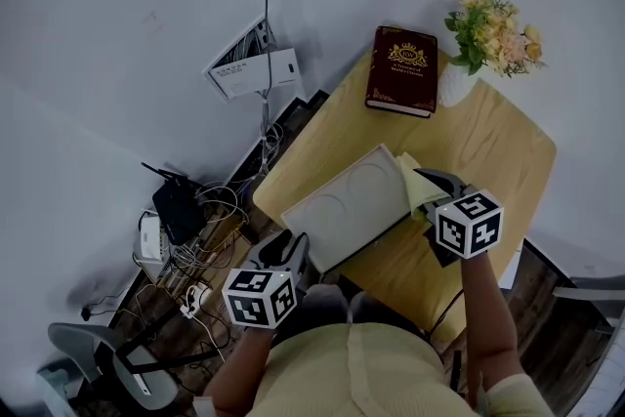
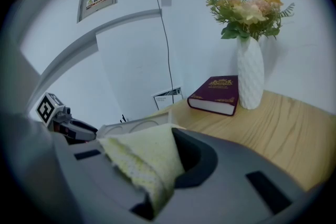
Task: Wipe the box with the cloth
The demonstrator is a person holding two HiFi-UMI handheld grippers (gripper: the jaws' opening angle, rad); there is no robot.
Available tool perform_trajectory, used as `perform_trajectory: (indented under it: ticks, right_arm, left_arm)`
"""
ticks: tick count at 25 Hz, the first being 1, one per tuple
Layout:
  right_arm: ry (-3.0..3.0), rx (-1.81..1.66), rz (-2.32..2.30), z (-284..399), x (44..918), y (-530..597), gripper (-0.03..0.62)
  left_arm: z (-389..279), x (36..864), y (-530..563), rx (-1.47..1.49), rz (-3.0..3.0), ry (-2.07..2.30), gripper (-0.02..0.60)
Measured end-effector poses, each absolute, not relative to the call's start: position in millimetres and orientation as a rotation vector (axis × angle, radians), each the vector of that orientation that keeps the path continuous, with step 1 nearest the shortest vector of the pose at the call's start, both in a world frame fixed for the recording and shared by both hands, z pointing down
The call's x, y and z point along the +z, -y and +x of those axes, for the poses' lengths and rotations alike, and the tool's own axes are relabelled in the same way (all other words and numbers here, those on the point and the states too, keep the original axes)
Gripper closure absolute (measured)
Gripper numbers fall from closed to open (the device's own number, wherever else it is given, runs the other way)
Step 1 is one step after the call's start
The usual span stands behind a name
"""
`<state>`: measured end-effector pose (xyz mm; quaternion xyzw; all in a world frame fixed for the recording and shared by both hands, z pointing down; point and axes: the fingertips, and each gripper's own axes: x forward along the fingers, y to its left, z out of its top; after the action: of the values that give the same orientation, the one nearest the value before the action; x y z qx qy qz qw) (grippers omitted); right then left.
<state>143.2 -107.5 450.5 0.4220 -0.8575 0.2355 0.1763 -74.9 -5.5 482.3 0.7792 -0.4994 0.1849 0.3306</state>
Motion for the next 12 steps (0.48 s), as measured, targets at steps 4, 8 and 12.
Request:
perform_trajectory:
  ticks: [4, 8, 12]
  right_arm:
    - [2.42, 0.668, 1.201, 143.1, 450.3, 107.1, 0.563]
    - [2.416, 0.682, 1.208, 144.0, 450.9, 106.4, 0.563]
    - [2.419, 0.699, 1.211, 144.5, 450.6, 106.4, 0.563]
  left_arm:
    - [-74.9, 482.2, 6.0, 0.494, 2.042, 1.296, 0.46]
    - [-74.3, 482.5, 6.3, 0.509, 2.04, 1.283, 0.459]
    - [-73.9, 482.5, 6.8, 0.524, 2.034, 1.277, 0.46]
